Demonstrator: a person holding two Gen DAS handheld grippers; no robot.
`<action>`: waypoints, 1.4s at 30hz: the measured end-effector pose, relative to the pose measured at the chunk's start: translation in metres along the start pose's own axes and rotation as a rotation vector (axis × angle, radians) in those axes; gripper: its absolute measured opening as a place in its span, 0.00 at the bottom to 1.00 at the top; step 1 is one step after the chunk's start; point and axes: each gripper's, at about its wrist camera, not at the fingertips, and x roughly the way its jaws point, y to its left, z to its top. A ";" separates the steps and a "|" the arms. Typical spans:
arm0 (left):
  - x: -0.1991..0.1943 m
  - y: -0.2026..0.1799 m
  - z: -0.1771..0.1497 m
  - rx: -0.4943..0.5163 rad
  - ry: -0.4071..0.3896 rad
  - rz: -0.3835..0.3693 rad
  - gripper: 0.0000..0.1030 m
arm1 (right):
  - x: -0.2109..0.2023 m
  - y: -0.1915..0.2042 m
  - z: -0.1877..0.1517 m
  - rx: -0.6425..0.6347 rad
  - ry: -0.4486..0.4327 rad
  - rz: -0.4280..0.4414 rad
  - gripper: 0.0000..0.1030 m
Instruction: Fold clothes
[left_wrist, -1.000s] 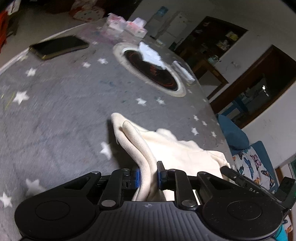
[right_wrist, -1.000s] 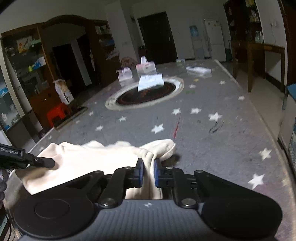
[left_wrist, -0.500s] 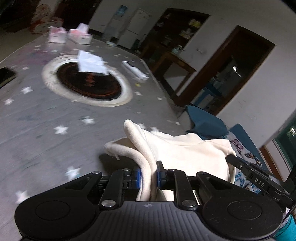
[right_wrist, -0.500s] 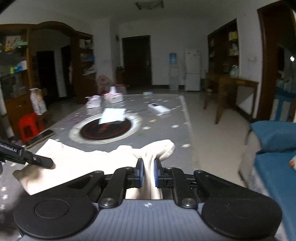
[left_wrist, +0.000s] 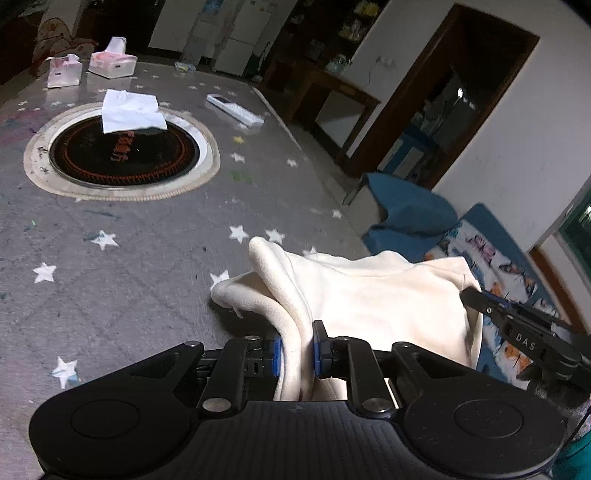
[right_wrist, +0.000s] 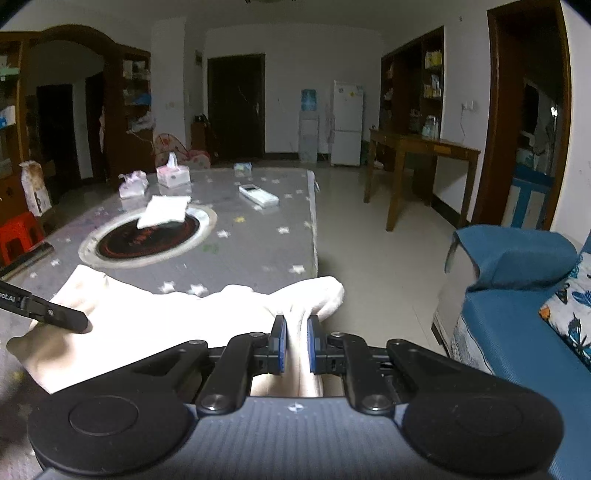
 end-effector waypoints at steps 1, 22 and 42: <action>0.003 -0.001 -0.002 0.009 0.007 0.008 0.17 | 0.003 -0.001 -0.003 0.000 0.008 -0.003 0.10; 0.018 -0.004 -0.024 0.135 0.052 0.155 0.35 | 0.024 -0.008 -0.034 -0.042 0.094 -0.107 0.18; -0.026 -0.001 -0.059 0.224 -0.045 0.204 0.63 | -0.020 0.057 -0.063 -0.064 0.072 -0.008 0.84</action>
